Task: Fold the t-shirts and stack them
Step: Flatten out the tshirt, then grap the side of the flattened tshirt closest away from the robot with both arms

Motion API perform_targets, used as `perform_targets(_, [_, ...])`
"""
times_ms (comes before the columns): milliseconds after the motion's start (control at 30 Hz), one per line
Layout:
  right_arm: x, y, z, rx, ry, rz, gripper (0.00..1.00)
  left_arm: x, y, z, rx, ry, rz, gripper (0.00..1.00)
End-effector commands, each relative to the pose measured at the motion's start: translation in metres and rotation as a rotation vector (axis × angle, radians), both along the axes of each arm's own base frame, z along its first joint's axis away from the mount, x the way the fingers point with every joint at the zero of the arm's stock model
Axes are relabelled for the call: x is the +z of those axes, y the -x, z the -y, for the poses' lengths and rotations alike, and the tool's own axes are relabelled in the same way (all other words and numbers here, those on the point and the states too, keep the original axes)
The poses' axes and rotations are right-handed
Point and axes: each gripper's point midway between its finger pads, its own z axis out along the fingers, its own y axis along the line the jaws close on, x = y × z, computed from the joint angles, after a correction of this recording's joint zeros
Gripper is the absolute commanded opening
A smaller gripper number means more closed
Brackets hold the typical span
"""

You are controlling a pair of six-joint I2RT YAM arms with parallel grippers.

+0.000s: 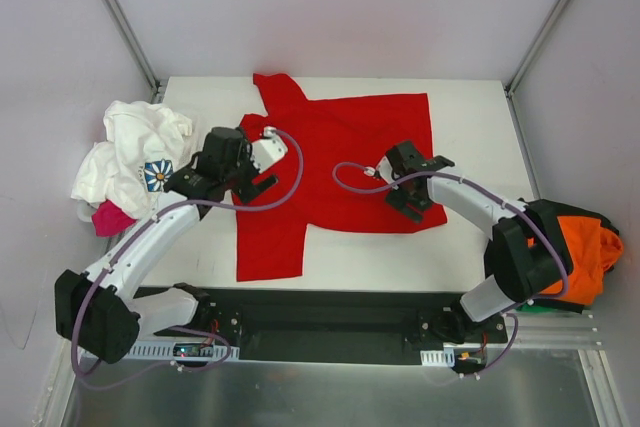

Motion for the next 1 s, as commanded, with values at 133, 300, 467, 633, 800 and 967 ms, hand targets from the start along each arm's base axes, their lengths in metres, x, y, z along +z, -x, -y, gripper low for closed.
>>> perform_targets(133, [0.003,0.022,0.024,0.056,0.063,-0.024,0.80,-0.052,0.097,0.023,-0.207,-0.002,-0.225,0.99])
perform_targets(300, [-0.004,0.034,0.029,0.080,0.066,-0.053,0.80,-0.068,0.136,0.017,-0.259,-0.045,-0.321,0.99])
perform_targets(467, [-0.014,0.029,0.039,0.073,0.133,-0.047,0.79,-0.096,0.169,0.010,-0.285,-0.095,-0.428,1.00])
perform_targets(633, [-0.020,0.024,0.037,0.068,0.141,-0.058,0.78,-0.129,0.190,0.002,-0.280,-0.181,-0.564,0.99])
perform_targets(800, [-0.016,0.019,0.034,0.062,0.122,-0.035,0.78,-0.142,0.197,0.001,-0.276,-0.209,-0.627,0.99])
perform_targets(967, [-0.016,0.021,0.037,0.061,0.137,-0.036,0.78,-0.144,0.200,0.013,-0.283,-0.158,-0.652,0.99])
